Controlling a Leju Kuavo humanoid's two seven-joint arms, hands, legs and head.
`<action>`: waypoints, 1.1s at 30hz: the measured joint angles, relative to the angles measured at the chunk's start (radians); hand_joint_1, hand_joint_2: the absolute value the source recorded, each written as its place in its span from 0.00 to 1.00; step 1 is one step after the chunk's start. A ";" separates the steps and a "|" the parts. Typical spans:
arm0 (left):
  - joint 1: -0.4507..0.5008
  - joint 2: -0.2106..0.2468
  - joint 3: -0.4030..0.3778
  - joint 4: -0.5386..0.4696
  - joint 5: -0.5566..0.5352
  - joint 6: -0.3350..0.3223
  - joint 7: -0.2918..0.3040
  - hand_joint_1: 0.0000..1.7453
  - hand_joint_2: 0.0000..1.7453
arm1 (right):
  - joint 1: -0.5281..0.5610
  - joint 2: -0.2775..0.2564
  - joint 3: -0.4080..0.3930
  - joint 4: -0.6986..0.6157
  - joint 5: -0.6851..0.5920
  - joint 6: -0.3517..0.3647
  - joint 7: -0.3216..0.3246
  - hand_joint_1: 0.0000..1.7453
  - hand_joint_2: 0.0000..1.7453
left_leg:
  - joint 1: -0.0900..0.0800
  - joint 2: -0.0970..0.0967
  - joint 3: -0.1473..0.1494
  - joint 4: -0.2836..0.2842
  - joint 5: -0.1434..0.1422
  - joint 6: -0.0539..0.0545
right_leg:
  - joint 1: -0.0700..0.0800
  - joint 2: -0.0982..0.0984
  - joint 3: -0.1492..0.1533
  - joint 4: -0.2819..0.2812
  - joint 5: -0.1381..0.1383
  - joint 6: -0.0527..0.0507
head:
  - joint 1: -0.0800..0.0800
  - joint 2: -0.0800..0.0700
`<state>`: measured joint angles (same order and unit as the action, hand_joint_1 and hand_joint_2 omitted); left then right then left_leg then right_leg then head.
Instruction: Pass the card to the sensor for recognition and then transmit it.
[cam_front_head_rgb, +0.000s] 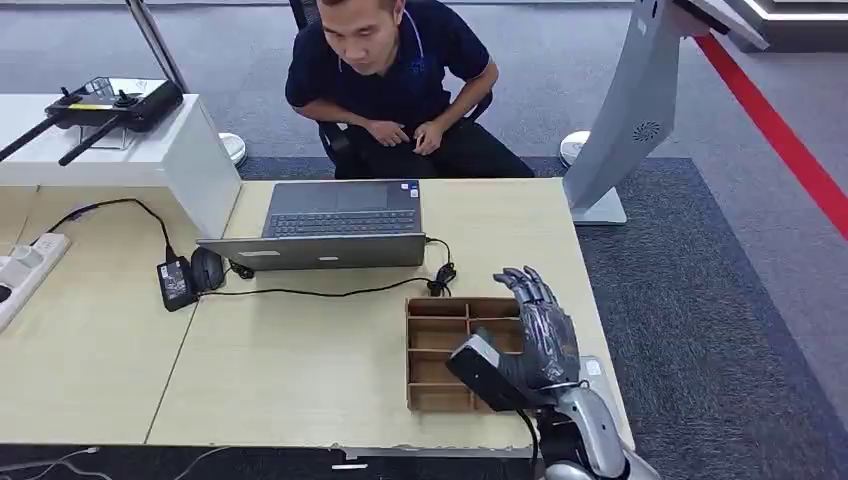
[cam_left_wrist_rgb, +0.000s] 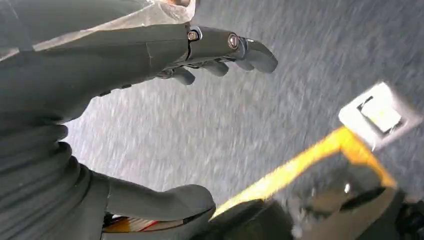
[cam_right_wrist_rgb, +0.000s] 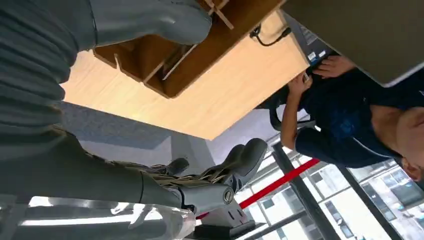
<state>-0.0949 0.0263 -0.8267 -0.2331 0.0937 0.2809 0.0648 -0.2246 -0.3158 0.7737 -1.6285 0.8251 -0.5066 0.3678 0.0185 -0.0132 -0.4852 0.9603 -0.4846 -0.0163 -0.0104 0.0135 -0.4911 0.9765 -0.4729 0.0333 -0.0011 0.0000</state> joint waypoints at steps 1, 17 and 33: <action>0.000 0.006 0.010 0.000 0.024 -0.031 0.000 0.00 1.00 | 0.004 -0.001 -0.001 0.002 -0.002 0.000 -0.002 0.27 1.00 | 0.000 0.000 0.000 0.000 0.000 0.000 | 0.000 0.000 0.000 0.000 0.000 0.000 | 0.000 0.000; 0.001 0.093 0.243 0.002 0.427 -0.445 0.177 0.00 1.00 | 0.020 -0.006 -0.005 0.048 -0.029 0.006 -0.065 0.31 1.00 | 0.000 0.000 0.000 0.000 0.000 0.000 | 0.000 0.000 0.000 0.000 0.000 0.000 | 0.000 0.000; 0.004 0.123 0.382 0.002 0.471 -0.473 0.211 0.00 1.00 | 0.010 -0.005 -0.004 0.069 -0.043 0.004 -0.073 0.28 1.00 | 0.000 0.000 0.000 0.000 0.000 0.000 | 0.000 0.000 0.000 0.000 0.000 0.000 | 0.000 0.000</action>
<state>-0.0911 0.1492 -0.4444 -0.2316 0.5646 -0.1923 0.2762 -0.2150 -0.3212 0.7698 -1.5599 0.7820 -0.5028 0.2945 0.0185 -0.0133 -0.4855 0.9603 -0.4846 -0.0163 -0.0104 0.0135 -0.4910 0.9767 -0.4729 0.0332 -0.0011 0.0000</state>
